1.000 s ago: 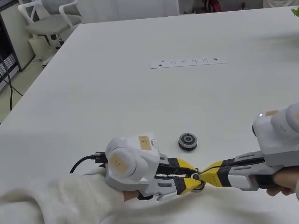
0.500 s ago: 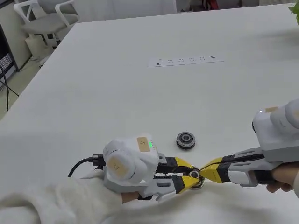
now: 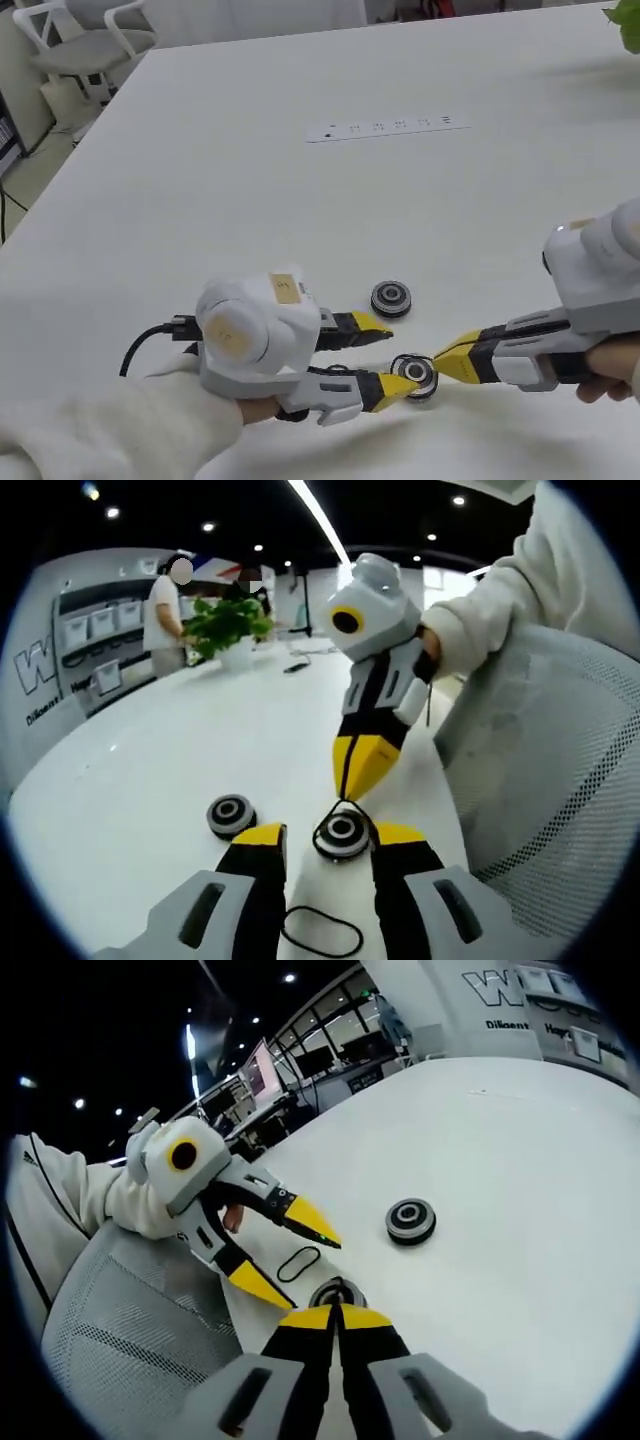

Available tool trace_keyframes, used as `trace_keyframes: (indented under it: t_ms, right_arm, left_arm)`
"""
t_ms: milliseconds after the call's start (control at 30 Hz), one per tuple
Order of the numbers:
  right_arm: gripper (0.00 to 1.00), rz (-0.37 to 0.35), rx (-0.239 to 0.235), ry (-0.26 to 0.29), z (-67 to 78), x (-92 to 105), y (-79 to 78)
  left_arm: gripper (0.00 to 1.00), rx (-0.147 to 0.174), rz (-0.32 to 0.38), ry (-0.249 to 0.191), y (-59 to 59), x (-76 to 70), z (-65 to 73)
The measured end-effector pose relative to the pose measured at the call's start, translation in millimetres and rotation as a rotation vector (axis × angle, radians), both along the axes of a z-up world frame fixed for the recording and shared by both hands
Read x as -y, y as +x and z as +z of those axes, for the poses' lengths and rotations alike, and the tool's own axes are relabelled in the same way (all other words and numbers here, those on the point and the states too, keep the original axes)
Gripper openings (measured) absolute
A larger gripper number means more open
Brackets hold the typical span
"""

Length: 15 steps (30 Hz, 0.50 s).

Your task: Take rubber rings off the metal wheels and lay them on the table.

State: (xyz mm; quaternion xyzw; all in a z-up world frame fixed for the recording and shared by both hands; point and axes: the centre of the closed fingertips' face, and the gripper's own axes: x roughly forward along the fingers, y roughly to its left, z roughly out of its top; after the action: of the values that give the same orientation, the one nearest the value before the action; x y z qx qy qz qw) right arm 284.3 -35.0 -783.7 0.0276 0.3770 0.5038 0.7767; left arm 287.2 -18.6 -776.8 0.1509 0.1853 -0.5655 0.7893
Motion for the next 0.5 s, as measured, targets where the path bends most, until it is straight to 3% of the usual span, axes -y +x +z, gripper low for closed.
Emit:
trace_keyframes:
  t_ms: [200, 333, 433, 500]
  right_arm:
    - [0.00, 0.018, -0.007, 0.007, 4.0, -1.6, -3.4]
    - [0.00, 0.038, -0.004, 0.009, 8.1, -3.4, -7.3]
    - [0.00, 0.097, -0.019, 0.005, 9.8, -8.2, -17.1]
    - [0.00, 0.131, 0.007, -0.013, 10.5, -9.0, -20.6]
  left_arm:
    - [0.45, -0.016, -0.012, -0.005, -3.5, -1.3, 10.6]
    - [0.46, 0.003, -0.071, 0.032, -11.1, 2.1, 16.0]
    - [0.47, 0.033, -0.092, 0.054, -12.9, -1.0, 21.8]
    - [0.49, 0.026, -0.088, 0.049, -12.1, -5.0, 27.4]
